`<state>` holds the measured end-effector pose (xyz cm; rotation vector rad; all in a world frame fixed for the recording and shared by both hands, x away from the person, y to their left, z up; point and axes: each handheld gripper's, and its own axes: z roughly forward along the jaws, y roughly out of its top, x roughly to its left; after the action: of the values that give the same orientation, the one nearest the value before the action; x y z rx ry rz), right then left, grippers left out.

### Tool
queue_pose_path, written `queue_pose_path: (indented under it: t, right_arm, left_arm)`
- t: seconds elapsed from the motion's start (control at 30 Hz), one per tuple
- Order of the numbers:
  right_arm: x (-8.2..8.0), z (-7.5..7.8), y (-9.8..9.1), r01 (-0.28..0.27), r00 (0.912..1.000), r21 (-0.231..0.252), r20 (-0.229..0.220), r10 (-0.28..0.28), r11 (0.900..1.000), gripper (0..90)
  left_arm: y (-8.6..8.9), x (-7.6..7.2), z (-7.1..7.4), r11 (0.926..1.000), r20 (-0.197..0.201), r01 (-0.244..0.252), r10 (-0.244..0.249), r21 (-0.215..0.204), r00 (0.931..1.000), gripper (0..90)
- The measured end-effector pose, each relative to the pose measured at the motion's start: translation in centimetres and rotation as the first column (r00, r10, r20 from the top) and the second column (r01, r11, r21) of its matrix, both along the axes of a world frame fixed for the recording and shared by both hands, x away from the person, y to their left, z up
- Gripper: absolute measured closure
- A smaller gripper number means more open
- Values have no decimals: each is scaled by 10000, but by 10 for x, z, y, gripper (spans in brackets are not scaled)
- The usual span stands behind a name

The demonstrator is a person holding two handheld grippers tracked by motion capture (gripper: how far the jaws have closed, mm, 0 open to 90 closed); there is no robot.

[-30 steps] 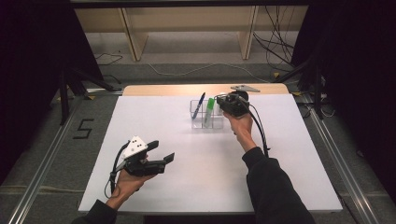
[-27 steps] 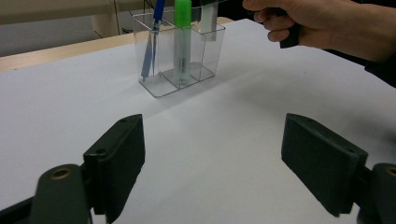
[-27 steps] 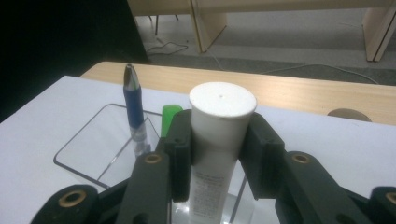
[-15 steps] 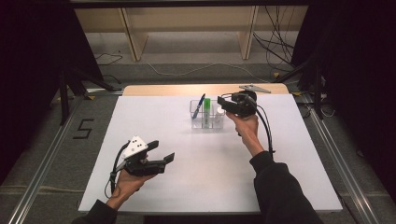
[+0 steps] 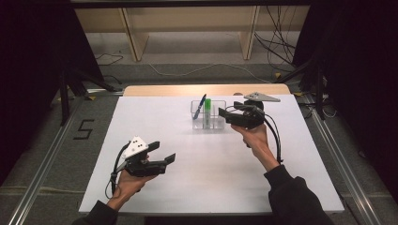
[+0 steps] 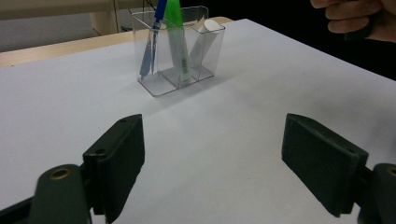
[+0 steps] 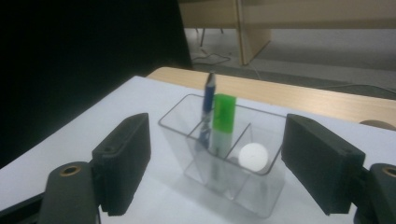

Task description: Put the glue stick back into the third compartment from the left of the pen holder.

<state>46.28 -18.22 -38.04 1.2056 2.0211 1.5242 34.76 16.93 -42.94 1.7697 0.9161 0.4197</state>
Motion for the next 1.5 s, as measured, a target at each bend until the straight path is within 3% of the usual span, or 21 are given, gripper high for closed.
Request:
queue_pose_path:
  t: [0.27, 0.47, 0.7, 0.87, 1.2, 1.5]
  right_arm:
    - [-28, -4, -5, -583, 9982, 147, 138, 581, 9982, 214]
    - [-53, -12, -10, -917, 9948, -316, 426, 930, 9953, 205]
    - [-76, -27, -22, -936, 9950, -257, 321, 944, 9953, 205]
    - [-86, -33, -27, -1005, 9945, -275, 281, 1013, 9946, 205]
    - [-103, -41, -28, -1306, 9890, -534, 633, 1339, 9900, 187]
    - [-117, -45, -34, -1251, 9891, -780, 680, 1304, 9891, 172]
  left_arm:
    - [-1, 0, 0, 10000, -54, 72, -73, -56, 10000, 208]
    - [0, 0, 0, 9999, -83, 97, -97, -51, 9999, 207]
    - [-1, 0, 0, 9997, -140, 214, -215, -77, 9997, 206]
    - [-2, -1, 0, 9995, -126, 297, -298, -94, 9995, 206]
    - [-3, -2, 1, 9990, -121, 433, -434, -122, 9990, 202]
    - [-5, -5, 1, 9982, -137, 584, -586, -129, 9982, 197]
